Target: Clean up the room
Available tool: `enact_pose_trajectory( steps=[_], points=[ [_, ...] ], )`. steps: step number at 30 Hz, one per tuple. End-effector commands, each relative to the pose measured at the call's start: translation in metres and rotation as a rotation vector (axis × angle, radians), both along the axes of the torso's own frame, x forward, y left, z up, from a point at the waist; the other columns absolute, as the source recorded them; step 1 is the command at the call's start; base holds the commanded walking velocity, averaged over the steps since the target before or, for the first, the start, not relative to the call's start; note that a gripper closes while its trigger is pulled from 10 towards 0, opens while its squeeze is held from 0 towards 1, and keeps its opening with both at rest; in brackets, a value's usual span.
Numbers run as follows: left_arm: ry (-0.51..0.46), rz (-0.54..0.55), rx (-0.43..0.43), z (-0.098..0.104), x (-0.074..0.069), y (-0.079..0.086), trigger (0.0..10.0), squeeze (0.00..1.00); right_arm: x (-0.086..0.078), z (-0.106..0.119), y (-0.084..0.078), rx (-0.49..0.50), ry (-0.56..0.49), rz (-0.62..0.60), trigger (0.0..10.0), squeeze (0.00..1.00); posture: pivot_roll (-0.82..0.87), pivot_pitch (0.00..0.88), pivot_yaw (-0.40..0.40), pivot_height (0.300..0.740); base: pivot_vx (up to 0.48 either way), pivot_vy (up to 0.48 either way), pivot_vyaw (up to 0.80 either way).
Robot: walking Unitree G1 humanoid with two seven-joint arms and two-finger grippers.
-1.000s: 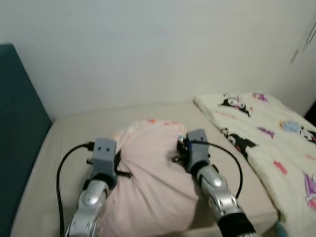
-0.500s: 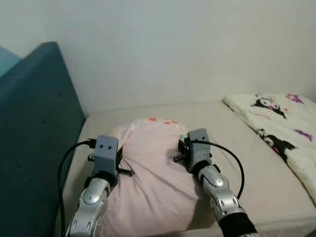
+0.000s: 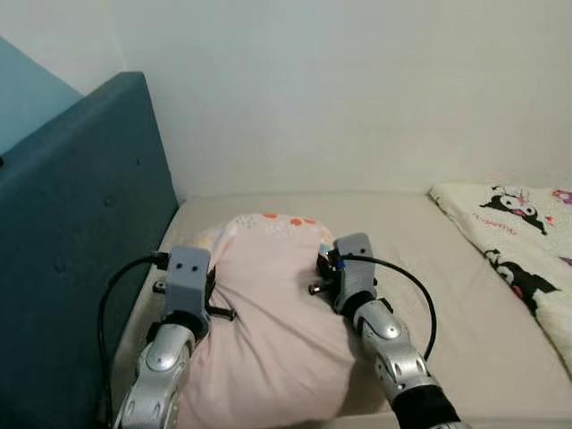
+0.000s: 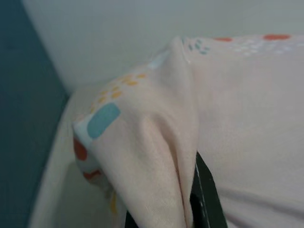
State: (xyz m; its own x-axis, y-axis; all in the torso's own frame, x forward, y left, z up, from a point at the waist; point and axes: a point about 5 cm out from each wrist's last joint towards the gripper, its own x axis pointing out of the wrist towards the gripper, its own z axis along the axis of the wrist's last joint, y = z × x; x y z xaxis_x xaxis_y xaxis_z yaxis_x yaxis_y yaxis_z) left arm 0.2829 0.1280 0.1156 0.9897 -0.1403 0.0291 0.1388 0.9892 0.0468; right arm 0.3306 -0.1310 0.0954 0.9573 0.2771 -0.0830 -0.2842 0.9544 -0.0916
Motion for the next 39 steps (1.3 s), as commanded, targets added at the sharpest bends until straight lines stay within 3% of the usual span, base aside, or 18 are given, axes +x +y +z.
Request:
enact_pose_trajectory(
  steps=[1, 24, 34, 39],
  points=[
    [-0.044, -0.021, 0.001, 0.0104, 0.0012, -0.0037, 10.0, 0.00, 0.0022, 0.0093, 0.0024, 0.022, -0.056, 0.002, 10.0, 0.00, -0.01, 0.000, 0.000, 0.740, 0.000, 0.000, 0.00],
    [-0.015, 0.007, 0.020, 0.0048, 0.0051, -0.0002, 10.0, 0.00, 0.0039, 0.0085, -0.0039, 0.027, -0.046, -0.043, 10.0, 0.00, -0.01, 0.000, 0.002, 0.740, 0.000, 0.000, 0.00],
    [-0.008, 0.030, 0.019, 0.0045, 0.0063, 0.0029, 10.0, 0.00, 0.0054, 0.0095, -0.0055, -0.017, -0.054, -0.054, 10.0, 0.00, -0.01, 0.000, 0.004, 0.740, 0.000, 0.000, 0.00],
    [-0.014, 0.031, 0.016, 0.0060, 0.0072, 0.0025, 10.0, 0.00, 0.0054, 0.0111, -0.0034, -0.028, -0.066, -0.037, 10.0, 0.00, -0.01, 0.000, 0.003, 0.740, 0.000, 0.000, 0.74]
  ],
)
